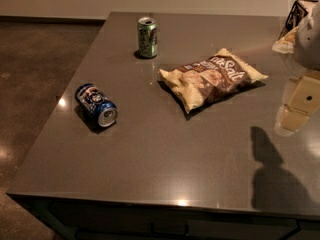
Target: Pick pepsi can
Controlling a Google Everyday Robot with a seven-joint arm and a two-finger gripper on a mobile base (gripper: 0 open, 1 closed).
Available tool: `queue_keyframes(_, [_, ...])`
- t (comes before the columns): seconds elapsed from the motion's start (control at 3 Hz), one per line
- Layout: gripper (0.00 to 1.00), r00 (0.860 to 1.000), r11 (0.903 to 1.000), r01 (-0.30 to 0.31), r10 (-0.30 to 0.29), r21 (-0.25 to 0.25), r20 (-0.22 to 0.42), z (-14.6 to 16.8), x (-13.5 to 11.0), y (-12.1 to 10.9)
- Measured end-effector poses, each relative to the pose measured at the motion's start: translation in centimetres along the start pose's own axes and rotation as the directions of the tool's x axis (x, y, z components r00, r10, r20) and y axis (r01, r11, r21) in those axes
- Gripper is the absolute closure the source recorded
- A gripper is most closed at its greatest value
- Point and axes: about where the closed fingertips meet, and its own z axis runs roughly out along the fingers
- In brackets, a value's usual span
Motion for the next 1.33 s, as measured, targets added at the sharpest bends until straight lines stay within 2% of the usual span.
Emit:
queue_keyframes(0.67, [0.00,1.000,0.9999,-0.009,0.009,-0.015,0.009,0.0,0.0,-0.2])
queue_keyframes(1.0, [0.00,0.996,0.9985,-0.038,0.041,-0.041,0.075,0.9,-2.5,-0.8])
queue_keyframes(1.33, [0.00,0.987,0.9962,-0.059,0.068,-0.064,0.144,2.6,-7.2,-0.9])
